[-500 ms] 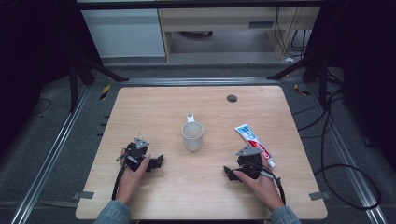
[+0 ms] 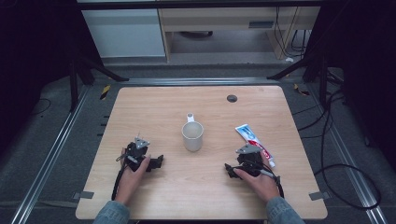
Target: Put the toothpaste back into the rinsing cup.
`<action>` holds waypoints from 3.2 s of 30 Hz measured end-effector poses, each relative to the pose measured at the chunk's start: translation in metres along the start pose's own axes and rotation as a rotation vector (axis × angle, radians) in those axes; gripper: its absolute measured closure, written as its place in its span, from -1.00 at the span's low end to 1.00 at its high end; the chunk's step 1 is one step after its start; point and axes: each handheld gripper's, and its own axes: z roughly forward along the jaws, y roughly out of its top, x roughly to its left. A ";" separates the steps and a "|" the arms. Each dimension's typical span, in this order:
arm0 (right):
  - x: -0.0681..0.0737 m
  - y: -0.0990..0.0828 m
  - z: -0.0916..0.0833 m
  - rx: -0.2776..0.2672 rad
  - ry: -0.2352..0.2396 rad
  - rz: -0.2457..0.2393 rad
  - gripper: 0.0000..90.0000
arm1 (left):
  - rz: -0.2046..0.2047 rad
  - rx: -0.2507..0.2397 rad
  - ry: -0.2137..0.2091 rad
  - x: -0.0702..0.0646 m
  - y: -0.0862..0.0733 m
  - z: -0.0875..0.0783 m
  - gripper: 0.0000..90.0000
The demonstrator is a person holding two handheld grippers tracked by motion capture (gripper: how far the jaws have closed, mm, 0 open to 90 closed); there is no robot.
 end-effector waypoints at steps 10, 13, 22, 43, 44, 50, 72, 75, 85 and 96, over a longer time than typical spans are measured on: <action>-0.028 0.056 -0.057 0.048 -0.091 -0.129 -0.52 | 0.003 -0.001 -0.004 0.000 0.003 0.003 -1.00; -0.047 0.076 -0.067 0.101 -0.103 -0.141 -0.45 | 0.005 -0.001 -0.003 0.000 0.006 0.006 -1.00; -0.086 0.112 -0.080 0.192 -0.121 -0.108 -0.27 | 0.001 -0.002 0.005 0.000 0.006 0.006 -1.00; -0.097 0.132 -0.056 0.353 -0.086 -0.005 -0.12 | 0.004 -0.002 0.001 0.000 0.006 0.006 -1.00; -0.097 0.132 -0.054 0.361 -0.088 -0.003 -0.12 | 0.004 -0.001 0.001 0.000 0.006 0.006 -1.00; -0.091 0.130 -0.042 0.435 -0.087 -0.026 -0.07 | 0.004 -0.001 0.001 0.000 0.006 0.006 -1.00; -0.100 0.108 0.006 0.588 -0.030 0.078 -0.06 | 0.000 -0.004 0.001 0.000 0.006 0.006 -1.00; -0.101 0.106 0.014 0.606 -0.023 0.089 -0.02 | -0.002 -0.004 0.001 0.000 0.006 0.006 -1.00; -0.108 0.102 0.032 0.648 -0.035 0.109 0.02 | -0.003 -0.004 0.000 0.000 0.006 0.007 -1.00; -0.108 0.102 0.042 0.665 -0.030 0.121 0.03 | -0.002 -0.004 -0.001 0.000 0.006 0.007 -1.00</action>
